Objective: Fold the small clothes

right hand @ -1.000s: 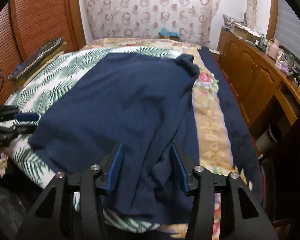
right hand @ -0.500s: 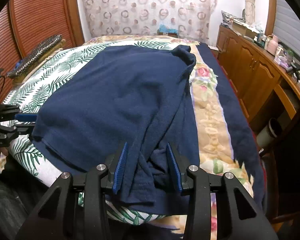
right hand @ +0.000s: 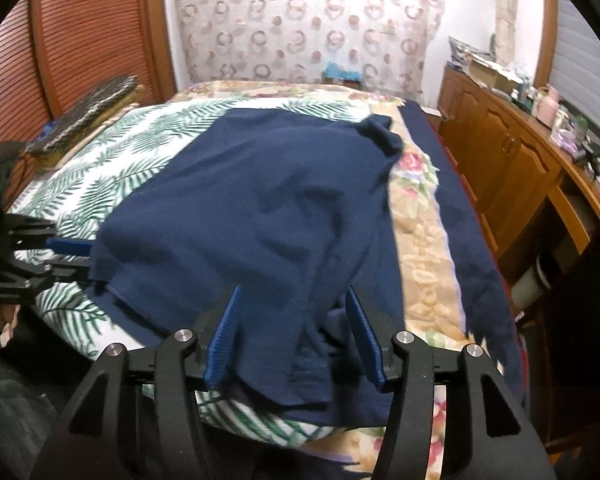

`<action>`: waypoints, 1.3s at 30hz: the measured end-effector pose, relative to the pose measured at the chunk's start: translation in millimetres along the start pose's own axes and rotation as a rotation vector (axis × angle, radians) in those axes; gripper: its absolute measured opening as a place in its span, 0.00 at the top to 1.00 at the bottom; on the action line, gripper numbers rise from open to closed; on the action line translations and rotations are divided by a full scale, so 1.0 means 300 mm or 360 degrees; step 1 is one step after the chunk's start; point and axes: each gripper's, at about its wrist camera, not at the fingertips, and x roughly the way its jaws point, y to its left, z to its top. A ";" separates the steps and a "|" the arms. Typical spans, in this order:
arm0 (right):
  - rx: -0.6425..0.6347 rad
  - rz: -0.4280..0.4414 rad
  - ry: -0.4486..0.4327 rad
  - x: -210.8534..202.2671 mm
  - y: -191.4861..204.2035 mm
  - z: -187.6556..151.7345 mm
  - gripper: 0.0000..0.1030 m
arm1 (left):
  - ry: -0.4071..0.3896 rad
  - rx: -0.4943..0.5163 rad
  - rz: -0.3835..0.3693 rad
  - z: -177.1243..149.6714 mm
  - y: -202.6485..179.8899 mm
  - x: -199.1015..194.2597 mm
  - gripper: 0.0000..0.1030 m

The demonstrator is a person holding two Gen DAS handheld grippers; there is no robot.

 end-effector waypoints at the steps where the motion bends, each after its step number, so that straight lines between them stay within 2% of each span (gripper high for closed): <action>1: -0.0015 0.0010 -0.0004 -0.001 0.014 0.002 0.45 | -0.0006 -0.0012 -0.0015 0.001 0.004 0.001 0.72; 3: -0.0036 0.0038 -0.0006 0.000 0.032 0.006 0.44 | -0.0004 -0.0006 -0.0036 0.003 0.006 0.001 0.72; 6: -0.0075 0.0088 0.0001 0.010 0.064 0.001 0.43 | 0.0007 0.0014 -0.0036 0.013 0.008 0.006 0.93; 7: -0.0092 0.0103 0.0010 0.016 0.077 -0.001 0.42 | -0.0003 0.0010 -0.0045 0.019 0.011 0.001 0.98; 14: -0.0193 0.0218 0.0037 0.028 0.142 -0.023 0.34 | -0.0217 0.0040 -0.0108 0.148 -0.015 -0.118 1.00; 17: -0.0245 0.0215 0.0060 0.040 0.163 -0.032 0.31 | -0.0297 0.0085 -0.0097 0.220 -0.038 -0.153 1.00; 19: -0.0268 0.0177 0.0077 0.052 0.160 -0.040 0.30 | -0.0320 0.0098 -0.0086 0.252 -0.043 -0.156 1.00; 22: -0.0264 0.0034 0.0113 0.075 0.118 -0.051 0.30 | -0.0347 0.0100 -0.0072 0.281 -0.042 -0.164 1.00; 27: -0.0270 -0.0055 0.0113 0.078 0.047 -0.052 0.31 | -0.0371 0.0072 -0.0060 0.291 -0.022 -0.170 1.00; 30: -0.0288 -0.0055 0.0120 0.088 0.011 -0.043 0.65 | -0.0381 0.0058 -0.0053 0.296 -0.009 -0.178 1.00; 31: -0.0293 -0.0049 0.0104 0.084 -0.001 -0.035 0.84 | -0.0385 0.0053 -0.0050 0.300 -0.005 -0.179 1.00; 34: -0.0307 -0.0069 0.0000 0.054 -0.028 0.037 0.89 | -0.0401 0.0041 -0.0031 0.335 0.021 -0.176 1.00; 39: -0.0351 -0.0132 -0.0164 0.034 -0.090 0.236 0.90 | -0.0412 0.0001 0.0030 0.438 0.101 -0.146 0.99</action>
